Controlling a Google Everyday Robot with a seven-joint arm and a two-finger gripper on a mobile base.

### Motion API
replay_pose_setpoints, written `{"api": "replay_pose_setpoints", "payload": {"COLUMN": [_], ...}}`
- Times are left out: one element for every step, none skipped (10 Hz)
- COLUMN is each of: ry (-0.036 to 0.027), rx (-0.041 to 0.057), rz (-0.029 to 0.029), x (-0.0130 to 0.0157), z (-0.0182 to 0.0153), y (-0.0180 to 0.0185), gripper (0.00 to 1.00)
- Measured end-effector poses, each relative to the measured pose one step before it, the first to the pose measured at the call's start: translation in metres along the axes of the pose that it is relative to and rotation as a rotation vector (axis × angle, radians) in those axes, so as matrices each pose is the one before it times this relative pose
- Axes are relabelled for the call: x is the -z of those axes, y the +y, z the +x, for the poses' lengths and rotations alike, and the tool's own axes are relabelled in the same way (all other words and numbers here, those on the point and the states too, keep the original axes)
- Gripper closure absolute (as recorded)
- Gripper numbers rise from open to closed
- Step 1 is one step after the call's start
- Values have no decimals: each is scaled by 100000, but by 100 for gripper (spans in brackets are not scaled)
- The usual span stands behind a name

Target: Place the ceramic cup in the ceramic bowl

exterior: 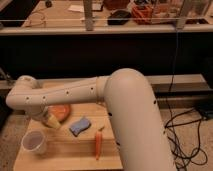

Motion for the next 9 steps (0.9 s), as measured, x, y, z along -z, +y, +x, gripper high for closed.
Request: {"api": "replay_pose_setpoints", "payload": {"ry": [-1199,-2125,-3249,-2961,-2224,-3279,-3250,-3956,-5574], "rx": [92,1390,2618,2803,3601,4197,4153,5206,8430], "rz": [1722,4251,7486,6374,3357,1790,829,207,459], "x": [109,198,179,23,62,-72,-72,-82,-60], "z": [2,34,-286,-260,-212,-476,-168,-86,-374], "y": [506,-74,-331,-36,-113,-141,-119,58,-208], "gripper": [20,20,20,20,20,20,20,20,20]}}
